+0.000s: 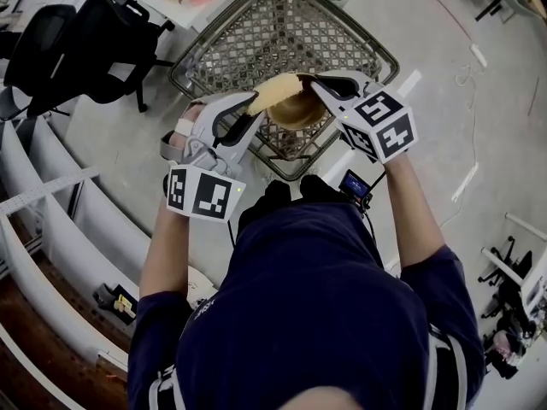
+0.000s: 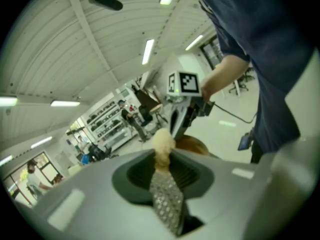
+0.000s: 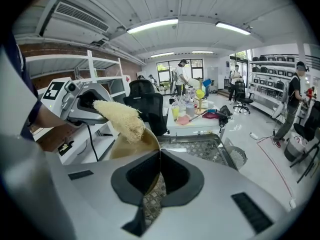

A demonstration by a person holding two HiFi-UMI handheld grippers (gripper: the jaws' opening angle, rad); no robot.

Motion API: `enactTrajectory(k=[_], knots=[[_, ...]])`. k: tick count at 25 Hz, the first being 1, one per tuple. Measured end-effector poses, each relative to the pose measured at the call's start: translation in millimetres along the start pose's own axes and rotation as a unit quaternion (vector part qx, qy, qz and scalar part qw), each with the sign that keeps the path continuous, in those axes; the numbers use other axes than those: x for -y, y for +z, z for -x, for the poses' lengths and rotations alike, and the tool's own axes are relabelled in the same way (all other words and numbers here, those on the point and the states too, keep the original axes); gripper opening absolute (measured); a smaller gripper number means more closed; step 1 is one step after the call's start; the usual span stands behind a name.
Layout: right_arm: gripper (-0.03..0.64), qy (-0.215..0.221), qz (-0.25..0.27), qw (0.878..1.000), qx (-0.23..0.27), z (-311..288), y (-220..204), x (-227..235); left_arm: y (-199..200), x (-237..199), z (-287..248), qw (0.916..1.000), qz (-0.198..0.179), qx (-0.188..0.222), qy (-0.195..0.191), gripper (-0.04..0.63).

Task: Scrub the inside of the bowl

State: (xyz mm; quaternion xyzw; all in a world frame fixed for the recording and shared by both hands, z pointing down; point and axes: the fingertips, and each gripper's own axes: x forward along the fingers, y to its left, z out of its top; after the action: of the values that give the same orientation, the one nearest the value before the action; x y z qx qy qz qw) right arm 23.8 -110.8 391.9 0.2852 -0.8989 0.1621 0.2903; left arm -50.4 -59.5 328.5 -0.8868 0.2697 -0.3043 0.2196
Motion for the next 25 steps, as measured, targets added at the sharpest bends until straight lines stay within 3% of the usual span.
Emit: enactTrajectory(k=[12, 25], knots=[[0.014, 0.029, 0.009, 1.0, -0.001, -9, 4, -14, 5, -5, -16, 0.9999, -0.003, 0.008, -0.01, 0.08], [0.014, -0.029, -0.061, 0.998, 0.02, 2, 9, 36, -4, 0, -10, 0.9999, -0.004, -0.004, -0.011, 0.08]])
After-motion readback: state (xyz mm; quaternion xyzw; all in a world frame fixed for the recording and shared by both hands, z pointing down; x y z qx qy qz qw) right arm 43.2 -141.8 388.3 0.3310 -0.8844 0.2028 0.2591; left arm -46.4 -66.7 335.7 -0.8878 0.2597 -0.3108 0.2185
